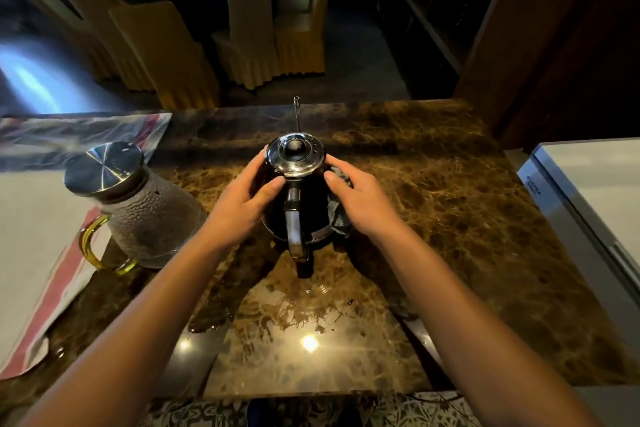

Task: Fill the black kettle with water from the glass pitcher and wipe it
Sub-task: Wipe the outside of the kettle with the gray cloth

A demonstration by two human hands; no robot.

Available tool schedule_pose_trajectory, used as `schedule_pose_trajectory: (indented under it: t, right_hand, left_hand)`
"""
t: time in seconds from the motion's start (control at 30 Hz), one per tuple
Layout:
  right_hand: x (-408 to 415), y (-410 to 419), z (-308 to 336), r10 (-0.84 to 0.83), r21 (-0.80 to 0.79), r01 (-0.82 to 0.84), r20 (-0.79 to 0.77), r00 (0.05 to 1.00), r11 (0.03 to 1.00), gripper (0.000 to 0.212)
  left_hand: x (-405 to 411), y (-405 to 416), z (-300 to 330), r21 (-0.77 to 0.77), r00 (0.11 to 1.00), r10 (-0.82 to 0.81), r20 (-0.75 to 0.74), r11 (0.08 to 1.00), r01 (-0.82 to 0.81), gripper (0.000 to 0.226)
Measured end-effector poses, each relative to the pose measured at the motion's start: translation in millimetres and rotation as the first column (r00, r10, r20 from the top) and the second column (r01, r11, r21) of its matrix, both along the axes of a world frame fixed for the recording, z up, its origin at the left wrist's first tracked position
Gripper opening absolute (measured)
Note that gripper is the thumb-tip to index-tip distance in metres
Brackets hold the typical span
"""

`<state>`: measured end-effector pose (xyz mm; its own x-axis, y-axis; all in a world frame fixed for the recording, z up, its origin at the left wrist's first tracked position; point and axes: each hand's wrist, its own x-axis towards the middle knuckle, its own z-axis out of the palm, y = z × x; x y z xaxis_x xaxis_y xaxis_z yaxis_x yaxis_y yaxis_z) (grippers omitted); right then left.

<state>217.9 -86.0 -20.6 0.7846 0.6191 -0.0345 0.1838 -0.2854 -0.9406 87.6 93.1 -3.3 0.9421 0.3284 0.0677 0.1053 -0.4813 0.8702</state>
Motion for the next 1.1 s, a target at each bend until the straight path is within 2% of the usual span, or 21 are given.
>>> schedule_pose_trajectory:
  t: [0.1,0.2,0.27,0.33,0.47,0.57,0.63,0.7,0.77,0.9,1.0,1.1]
  right_hand:
    - [5,-9,12,-0.066,0.014,0.066,0.08,0.995,0.998,0.032]
    - [2,-27,31,-0.112,0.134,0.098,0.102,0.988,0.986,0.021]
    - [-8,-39,45,-0.077,0.258,0.063,0.047,0.996,0.964,0.014]
    - [-21,-50,60,-0.017,0.332,0.001,0.043,0.999,0.943,0.011]
    - [-43,-67,80,0.093,0.444,-0.15,0.148,0.985,0.884,0.012]
    - [-50,-76,83,0.071,0.492,-0.151,0.179,0.981,0.857,0.011]
    - [-52,-83,82,0.041,0.494,-0.126,0.179,0.983,0.86,0.012]
    - [-54,-91,80,-0.01,0.477,-0.073,0.17,0.985,0.876,0.012]
    - [-56,-100,78,-0.057,0.445,-0.016,0.151,0.987,0.896,0.016]
    - [-56,-117,75,-0.019,0.24,-0.018,0.154,0.988,0.971,0.027]
    - [-58,-129,79,0.106,0.124,-0.113,0.064,0.992,0.986,0.015]
    - [-63,-135,82,0.112,0.078,-0.131,0.215,0.97,0.988,0.014]
  left_hand:
    - [-3,2,9,0.074,0.998,0.047,-0.032,0.996,-0.045,0.07]
    - [-11,-13,23,0.272,0.979,0.153,0.134,0.944,-0.185,0.071]
    - [-18,-31,36,0.422,0.977,0.059,0.204,0.895,-0.142,0.066]
    - [-24,-49,46,0.505,0.98,-0.052,0.191,0.861,-0.053,0.059]
    - [-27,-72,55,0.414,0.977,-0.12,0.178,0.91,0.036,0.035]
    - [-25,-83,55,0.299,0.975,-0.134,0.176,0.951,0.077,0.032]
    - [-25,-92,56,0.202,0.973,-0.138,0.187,0.974,0.099,0.022]
    - [-26,-100,58,0.12,0.969,-0.132,0.207,0.987,0.109,0.014]
    - [-26,-104,62,0.054,0.965,-0.116,0.237,0.993,0.106,0.018]
    - [-25,-108,72,-0.148,0.955,-0.089,0.283,0.98,0.135,0.021]
    - [-25,-112,79,-0.119,0.945,-0.156,0.288,0.973,0.197,0.018]
    - [-22,-114,79,-0.002,0.914,-0.306,0.267,0.948,0.318,0.019]
